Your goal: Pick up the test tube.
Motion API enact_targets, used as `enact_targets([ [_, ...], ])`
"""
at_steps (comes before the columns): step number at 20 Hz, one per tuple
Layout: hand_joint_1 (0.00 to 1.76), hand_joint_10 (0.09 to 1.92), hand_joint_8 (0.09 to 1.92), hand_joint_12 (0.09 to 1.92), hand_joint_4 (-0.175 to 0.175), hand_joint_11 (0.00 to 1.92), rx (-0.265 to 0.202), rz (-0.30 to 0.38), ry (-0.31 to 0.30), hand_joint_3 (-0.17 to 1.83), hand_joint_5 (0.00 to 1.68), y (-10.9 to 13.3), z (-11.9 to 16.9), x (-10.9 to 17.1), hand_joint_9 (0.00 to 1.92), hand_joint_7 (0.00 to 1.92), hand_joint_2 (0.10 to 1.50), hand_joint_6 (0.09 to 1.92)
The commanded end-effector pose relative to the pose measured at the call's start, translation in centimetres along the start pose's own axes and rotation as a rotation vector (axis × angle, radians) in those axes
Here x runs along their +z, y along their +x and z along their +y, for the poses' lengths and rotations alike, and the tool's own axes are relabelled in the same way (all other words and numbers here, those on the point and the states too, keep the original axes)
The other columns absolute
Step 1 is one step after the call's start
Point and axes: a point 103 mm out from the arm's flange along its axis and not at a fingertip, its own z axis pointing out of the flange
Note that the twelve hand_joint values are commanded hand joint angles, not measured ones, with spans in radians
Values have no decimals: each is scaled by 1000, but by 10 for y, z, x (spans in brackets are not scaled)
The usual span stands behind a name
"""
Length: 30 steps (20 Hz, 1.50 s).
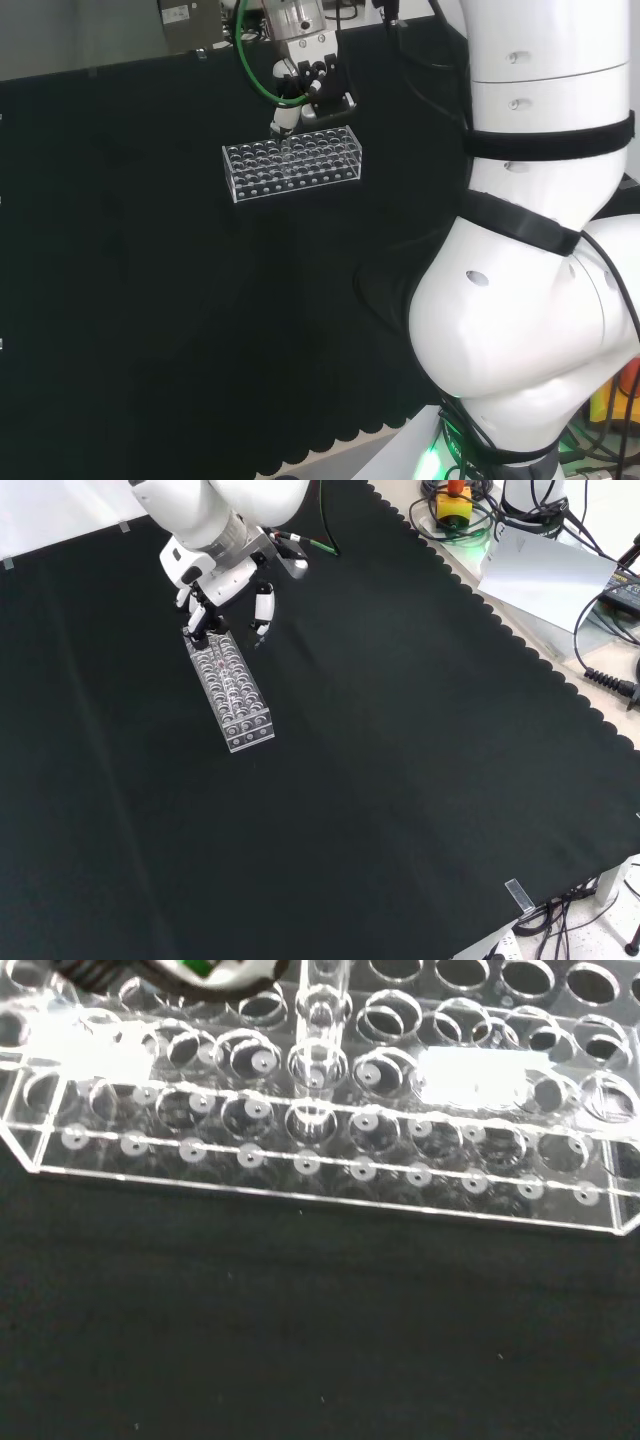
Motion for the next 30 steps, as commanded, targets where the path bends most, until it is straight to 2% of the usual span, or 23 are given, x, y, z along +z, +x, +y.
enact_targets([
  [1, 898, 706, 818, 1383, -152, 517, 28, 37, -70, 544, 571, 5, 7, 3, 884, 1068, 728, 737],
  [2, 906, 701, 815, 1378, -152, 529, 31, 37, -73, 554, 589, 7, 8, 4, 898, 1083, 724, 746],
  [3, 913, 698, 813, 1375, -153, 539, 115, -42, -94, 561, 607, 11, 9, 5, 909, 1095, 721, 754],
  [5, 926, 687, 807, 1365, -153, 555, 107, -69, -85, 580, 641, 23, 10, 5, 930, 1115, 713, 763],
  [8, 945, 675, 797, 1355, -158, 575, 99, -31, -64, 607, 693, 32, 18, 5, 960, 1144, 703, 769],
  [13, 958, 672, 796, 1354, -158, 590, 67, 33, -64, 619, 721, 27, 23, 10, 977, 1161, 699, 776],
  [16, 981, 646, 760, 1330, -169, 624, 52, 59, -71, 646, 781, 16, 23, 9, 1032, 1221, 689, 760],
  [17, 995, 632, 737, 1315, -172, 649, 60, 61, -73, 654, 817, 15, 22, 9, 1073, 1258, 687, 746],
  [19, 1037, 601, 672, 1282, -175, 732, 44, 87, -96, 667, 913, 10, 21, 7, 1184, 1353, 682, 698],
  [20, 1081, 595, 635, 1266, -148, 789, 45, 102, -107, 562, 991, 10, 21, 7, 1252, 1418, 749, 743],
  [22, 1154, 593, 578, 1175, -161, 957, 52, 146, -128, 387, 1105, 13, 22, 6, 1371, 1523, 845, 756],
  [23, 1174, 597, 563, 1118, -168, 1045, 49, 181, -143, 352, 1145, -1, 28, 14, 1411, 1559, 856, 730],
  [26, 1202, 598, 541, 969, -175, 1223, 59, 234, -194, 380, 1227, 6, 26, 13, 1493, 1631, 819, 639],
  [30, 1217, 555, 531, 869, -175, 1274, 62, 259, -215, 480, 1286, 21, 27, 2, 1550, 1665, 748, 567],
])
